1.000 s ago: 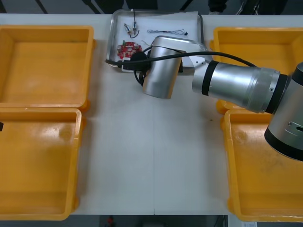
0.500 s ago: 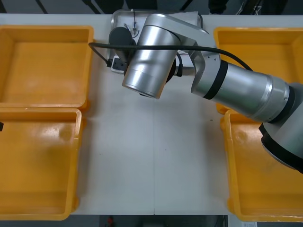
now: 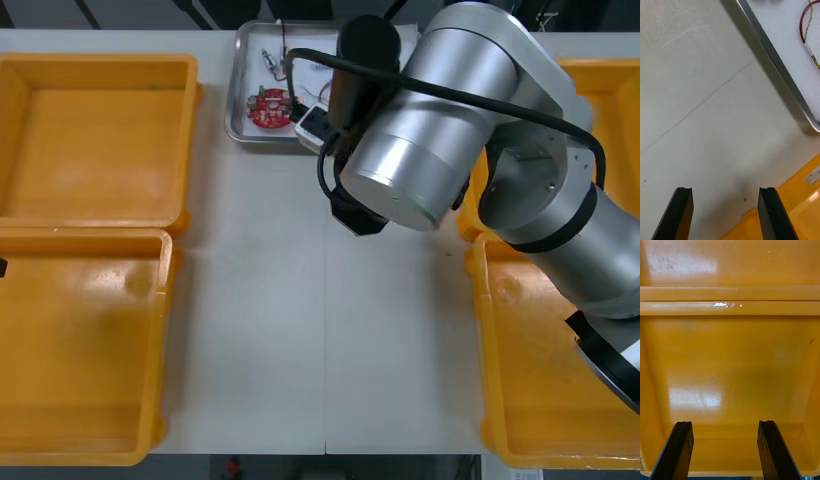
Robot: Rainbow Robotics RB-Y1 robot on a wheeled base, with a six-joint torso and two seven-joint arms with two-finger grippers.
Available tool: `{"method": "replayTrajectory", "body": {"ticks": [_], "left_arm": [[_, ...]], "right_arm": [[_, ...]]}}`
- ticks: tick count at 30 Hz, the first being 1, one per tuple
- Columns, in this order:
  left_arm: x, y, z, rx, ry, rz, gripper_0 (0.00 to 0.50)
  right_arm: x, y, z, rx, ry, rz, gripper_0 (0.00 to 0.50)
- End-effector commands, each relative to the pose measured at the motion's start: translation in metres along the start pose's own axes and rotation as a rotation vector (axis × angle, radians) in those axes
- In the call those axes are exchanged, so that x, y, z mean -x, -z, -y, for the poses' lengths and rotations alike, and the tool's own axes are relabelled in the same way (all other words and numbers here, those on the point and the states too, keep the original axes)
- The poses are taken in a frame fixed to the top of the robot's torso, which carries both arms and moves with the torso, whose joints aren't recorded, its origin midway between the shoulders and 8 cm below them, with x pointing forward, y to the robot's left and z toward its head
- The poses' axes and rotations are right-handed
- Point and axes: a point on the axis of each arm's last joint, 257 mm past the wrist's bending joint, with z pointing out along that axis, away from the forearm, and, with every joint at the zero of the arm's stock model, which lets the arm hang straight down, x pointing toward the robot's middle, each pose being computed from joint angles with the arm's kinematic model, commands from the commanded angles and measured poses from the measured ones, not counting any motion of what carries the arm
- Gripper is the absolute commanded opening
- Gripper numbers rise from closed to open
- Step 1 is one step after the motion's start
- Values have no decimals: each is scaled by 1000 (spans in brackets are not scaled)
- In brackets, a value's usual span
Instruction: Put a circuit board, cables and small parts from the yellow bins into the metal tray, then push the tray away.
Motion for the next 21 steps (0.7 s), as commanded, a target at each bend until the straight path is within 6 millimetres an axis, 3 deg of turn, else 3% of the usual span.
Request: {"method": "replayTrajectory", "body": {"ticks": [1,5,12,21], "left_arm": [[1,9,-7,22,-20,23,500],[1,9,-7,22,-20,23,500],[1,9,-7,22,-20,23,500],[1,9,-7,22,-20,23,500]], "right_arm": [[-27,8,18,12,-173,21,500],[-51,10,30,46,-353,17,500],[-73,21,59,121,-624,29,500],[-160,30,98,32,-795,-12,500]]}}
